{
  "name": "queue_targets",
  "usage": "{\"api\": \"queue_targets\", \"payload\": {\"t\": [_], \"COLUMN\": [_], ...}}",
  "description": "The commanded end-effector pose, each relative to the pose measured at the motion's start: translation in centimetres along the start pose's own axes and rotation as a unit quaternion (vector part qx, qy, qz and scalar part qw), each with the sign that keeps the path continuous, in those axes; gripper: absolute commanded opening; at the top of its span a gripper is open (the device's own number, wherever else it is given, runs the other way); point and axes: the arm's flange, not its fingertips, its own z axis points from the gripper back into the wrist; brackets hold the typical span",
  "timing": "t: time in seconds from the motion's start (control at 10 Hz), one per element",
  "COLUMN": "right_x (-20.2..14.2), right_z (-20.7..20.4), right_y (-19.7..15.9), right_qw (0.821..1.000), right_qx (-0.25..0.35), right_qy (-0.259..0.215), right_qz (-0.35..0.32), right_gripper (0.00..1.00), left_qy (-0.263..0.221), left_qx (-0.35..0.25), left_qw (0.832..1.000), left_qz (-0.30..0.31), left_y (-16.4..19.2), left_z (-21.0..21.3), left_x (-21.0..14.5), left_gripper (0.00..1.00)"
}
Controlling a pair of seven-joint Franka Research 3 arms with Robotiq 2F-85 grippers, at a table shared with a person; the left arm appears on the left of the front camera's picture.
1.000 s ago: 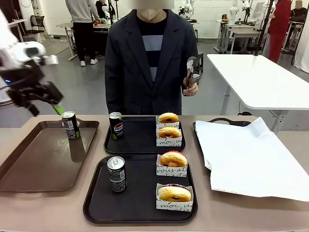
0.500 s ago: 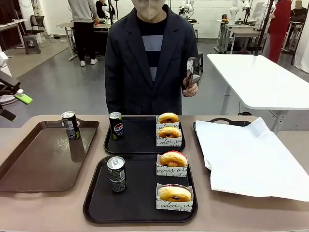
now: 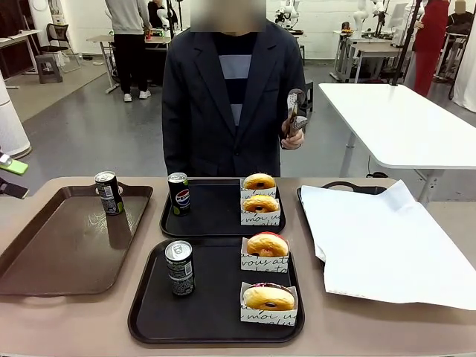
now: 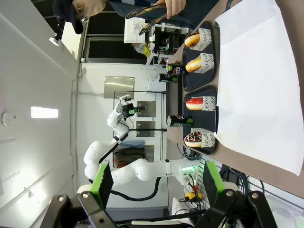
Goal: Set up donuts and drinks on trays.
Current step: Pick up one Pepsi coke from the Handle tray and place it on the Flat Tray without a Pepsi coke.
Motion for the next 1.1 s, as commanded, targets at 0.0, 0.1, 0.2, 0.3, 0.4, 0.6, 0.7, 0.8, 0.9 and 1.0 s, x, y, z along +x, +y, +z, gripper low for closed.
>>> {"api": "queue_targets", "payload": {"t": [0.0, 0.1, 0.2, 0.3, 0.4, 0.6, 0.7, 0.8, 0.9, 1.0], "right_x": [0.0, 0.0, 0.0, 0.0, 0.0, 0.0, 0.0, 0.0, 0.0, 0.0], "right_z": [0.1, 0.1, 0.1, 0.1, 0.1, 0.1, 0.1, 0.1, 0.1, 0.1], "right_y": [0.1, 0.1, 0.1, 0.1, 0.1, 0.1, 0.1, 0.1, 0.1, 0.1], "right_qw": [1.0, 1.0, 1.0, 1.0, 1.0, 1.0, 1.0, 1.0, 1.0, 1.0], "right_qx": [0.006, 0.006, 0.006, 0.006, 0.006, 0.006, 0.006, 0.006, 0.006, 0.006], "right_qy": [0.001, 0.001, 0.001, 0.001, 0.001, 0.001, 0.001, 0.001, 0.001, 0.001], "right_qz": [0.004, 0.004, 0.004, 0.004, 0.004, 0.004, 0.004, 0.004, 0.004, 0.004], "right_gripper": [1.0, 1.0, 1.0, 1.0, 1.0, 1.0, 1.0, 1.0, 1.0, 1.0], "left_qy": [-0.001, -0.002, -0.004, -0.006, -0.015, -0.022, -0.037, -0.035, -0.028, -0.007], "left_qx": [-0.036, -0.043, -0.049, -0.056, -0.07, -0.093, -0.115, -0.123, -0.12, -0.112], "left_qw": [0.999, 0.999, 0.999, 0.998, 0.997, 0.994, 0.992, 0.991, 0.991, 0.991], "left_qz": [-0.001, 0.009, 0.015, 0.03, 0.039, 0.043, 0.041, 0.043, 0.049, 0.073], "left_y": [2.1, 2.3, 2.5, 2.8, 3.1, 3.3, 3.1, 3.1, 2.8, 2.6], "left_z": [-0.3, -0.6, -0.9, -1.0, -1.2, -1.6, -2.2, -3.1, -4.1, -4.1], "left_x": [-0.5, -1.0, -1.8, -1.6, -1.9, -1.5, -1.5, -1.3, -1.0, -0.9], "left_gripper": [1.0, 1.0, 1.0, 1.0, 1.0, 1.0, 1.0, 1.0, 1.0, 1.0]}}
